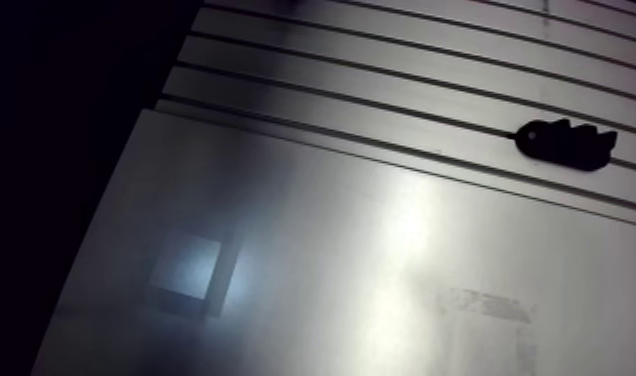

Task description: Pick up the M10 bolt and insert it into the hole until fully seated.

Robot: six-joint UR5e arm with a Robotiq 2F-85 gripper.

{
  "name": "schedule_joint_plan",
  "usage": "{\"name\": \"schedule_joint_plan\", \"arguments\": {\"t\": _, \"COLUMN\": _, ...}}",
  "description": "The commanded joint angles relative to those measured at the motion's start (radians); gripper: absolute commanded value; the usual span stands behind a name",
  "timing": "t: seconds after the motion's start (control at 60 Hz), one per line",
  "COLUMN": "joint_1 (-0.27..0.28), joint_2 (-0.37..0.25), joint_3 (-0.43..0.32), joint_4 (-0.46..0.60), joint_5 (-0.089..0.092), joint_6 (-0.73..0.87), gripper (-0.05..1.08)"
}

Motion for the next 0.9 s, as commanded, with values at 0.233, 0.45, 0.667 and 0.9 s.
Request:
{"name": "schedule_joint_plan", "arguments": {"t": 0.233, "joint_1": 0.002, "joint_2": 0.0, "joint_3": 0.005, "joint_4": 0.0, "joint_5": 0.002, "joint_6": 0.0, "gripper": 1.08}}
{"name": "schedule_joint_plan", "arguments": {"t": 0.45, "joint_1": 0.003, "joint_2": -0.003, "joint_3": 0.021, "joint_4": 0.0, "joint_5": 0.001, "joint_6": 0.0, "gripper": 1.08}}
{"name": "schedule_joint_plan", "arguments": {"t": 0.667, "joint_1": 0.003, "joint_2": -0.006, "joint_3": 0.023, "joint_4": 0.0, "joint_5": 0.001, "joint_6": 0.0, "gripper": 1.08}}
{"name": "schedule_joint_plan", "arguments": {"t": 0.9, "joint_1": 0.003, "joint_2": -0.011, "joint_3": 0.025, "joint_4": 0.0, "joint_5": 0.001, "joint_6": 0.0, "gripper": 1.08}}
